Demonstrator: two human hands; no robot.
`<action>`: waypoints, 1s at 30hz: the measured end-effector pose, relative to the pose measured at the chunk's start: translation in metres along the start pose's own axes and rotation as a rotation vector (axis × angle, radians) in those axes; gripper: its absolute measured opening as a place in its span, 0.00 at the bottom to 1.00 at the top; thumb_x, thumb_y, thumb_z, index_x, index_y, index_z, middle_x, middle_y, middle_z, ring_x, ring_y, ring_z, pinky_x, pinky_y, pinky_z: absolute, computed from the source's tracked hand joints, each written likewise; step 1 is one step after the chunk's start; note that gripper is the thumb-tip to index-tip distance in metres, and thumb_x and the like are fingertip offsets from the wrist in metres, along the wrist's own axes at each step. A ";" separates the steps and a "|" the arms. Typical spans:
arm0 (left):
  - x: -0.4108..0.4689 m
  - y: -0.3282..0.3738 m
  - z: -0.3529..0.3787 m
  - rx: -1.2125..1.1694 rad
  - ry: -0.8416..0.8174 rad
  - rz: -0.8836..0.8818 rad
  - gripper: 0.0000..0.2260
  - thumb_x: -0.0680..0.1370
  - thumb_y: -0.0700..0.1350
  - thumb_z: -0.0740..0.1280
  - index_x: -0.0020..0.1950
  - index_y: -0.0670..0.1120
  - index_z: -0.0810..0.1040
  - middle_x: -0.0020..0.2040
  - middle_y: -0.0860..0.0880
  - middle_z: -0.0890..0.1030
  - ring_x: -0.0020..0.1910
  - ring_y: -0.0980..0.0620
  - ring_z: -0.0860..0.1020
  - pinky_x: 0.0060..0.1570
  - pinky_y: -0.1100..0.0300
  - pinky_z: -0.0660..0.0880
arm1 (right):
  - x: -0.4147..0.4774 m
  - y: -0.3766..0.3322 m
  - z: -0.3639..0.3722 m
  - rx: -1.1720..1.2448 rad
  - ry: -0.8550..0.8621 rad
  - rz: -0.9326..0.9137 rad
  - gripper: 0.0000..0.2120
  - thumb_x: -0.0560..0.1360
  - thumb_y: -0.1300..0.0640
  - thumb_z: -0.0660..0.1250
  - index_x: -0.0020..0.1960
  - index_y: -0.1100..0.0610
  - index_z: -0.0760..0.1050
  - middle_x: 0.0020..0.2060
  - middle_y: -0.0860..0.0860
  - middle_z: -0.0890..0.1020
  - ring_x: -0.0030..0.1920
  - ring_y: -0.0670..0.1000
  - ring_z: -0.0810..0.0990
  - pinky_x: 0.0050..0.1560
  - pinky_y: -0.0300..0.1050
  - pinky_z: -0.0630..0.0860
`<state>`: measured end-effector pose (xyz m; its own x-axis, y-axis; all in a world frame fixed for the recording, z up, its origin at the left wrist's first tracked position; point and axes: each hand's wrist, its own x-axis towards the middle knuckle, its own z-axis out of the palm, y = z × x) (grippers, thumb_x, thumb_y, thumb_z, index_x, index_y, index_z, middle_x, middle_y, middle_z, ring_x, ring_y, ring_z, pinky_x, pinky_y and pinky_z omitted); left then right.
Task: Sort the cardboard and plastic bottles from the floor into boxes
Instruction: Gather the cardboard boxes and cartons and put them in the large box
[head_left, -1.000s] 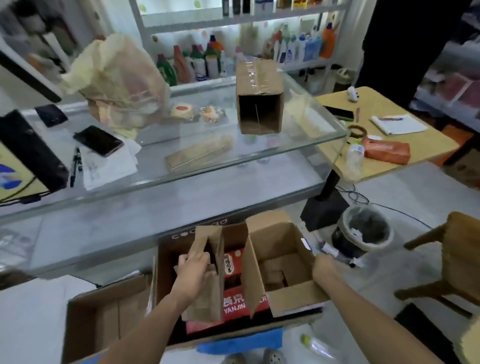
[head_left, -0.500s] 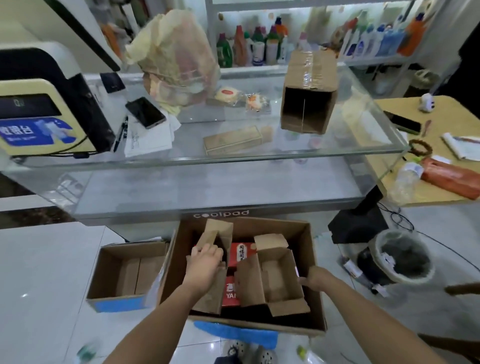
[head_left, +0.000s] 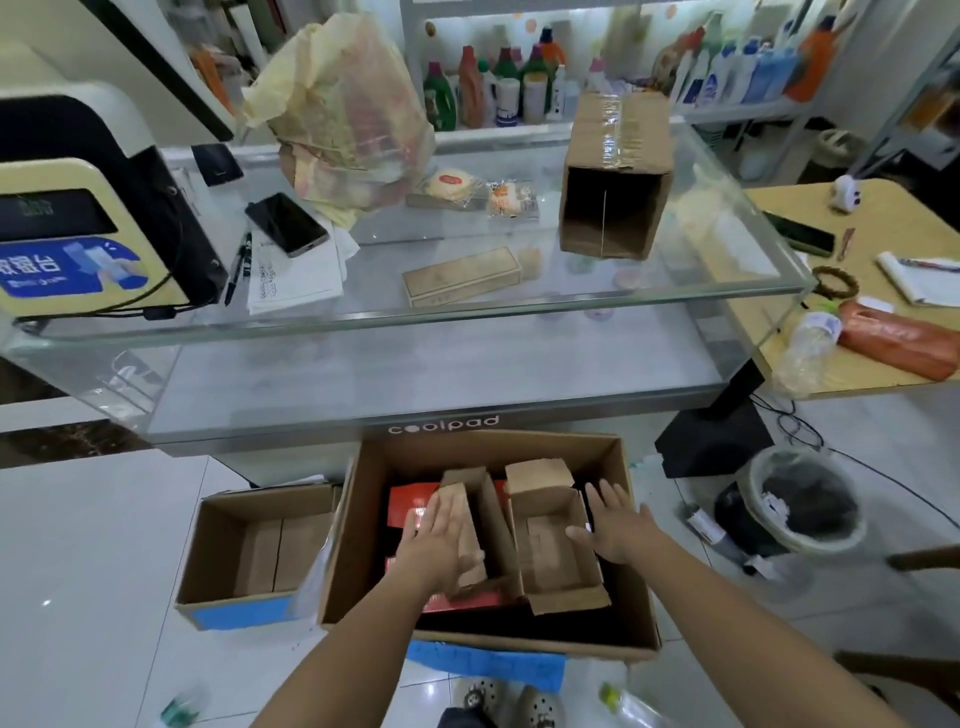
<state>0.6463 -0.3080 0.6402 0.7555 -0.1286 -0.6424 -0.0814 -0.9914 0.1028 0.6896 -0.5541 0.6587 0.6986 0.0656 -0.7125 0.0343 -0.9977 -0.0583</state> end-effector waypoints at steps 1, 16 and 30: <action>0.003 0.007 -0.007 0.003 0.034 0.020 0.36 0.81 0.62 0.50 0.78 0.46 0.34 0.78 0.47 0.34 0.77 0.47 0.34 0.74 0.46 0.37 | -0.002 0.000 0.001 -0.016 0.043 -0.013 0.37 0.79 0.37 0.49 0.78 0.55 0.37 0.77 0.53 0.39 0.77 0.53 0.38 0.75 0.58 0.43; 0.010 0.155 -0.030 0.425 0.102 0.708 0.35 0.81 0.62 0.47 0.78 0.45 0.35 0.79 0.48 0.37 0.78 0.49 0.36 0.75 0.46 0.38 | -0.138 0.056 0.106 0.501 0.313 0.570 0.38 0.79 0.36 0.49 0.78 0.55 0.37 0.78 0.53 0.39 0.78 0.53 0.39 0.75 0.57 0.40; -0.179 0.279 0.150 0.928 -0.045 1.398 0.35 0.81 0.61 0.48 0.77 0.46 0.33 0.78 0.49 0.34 0.77 0.49 0.35 0.75 0.48 0.38 | -0.369 -0.029 0.371 1.052 0.346 1.325 0.40 0.76 0.32 0.42 0.78 0.55 0.36 0.77 0.54 0.39 0.77 0.53 0.38 0.75 0.59 0.39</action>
<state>0.3907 -0.5656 0.6706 -0.2401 -0.8480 -0.4724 -0.9706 0.2007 0.1330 0.1657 -0.5438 0.6645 -0.0229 -0.8734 -0.4865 -0.9917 0.0813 -0.0992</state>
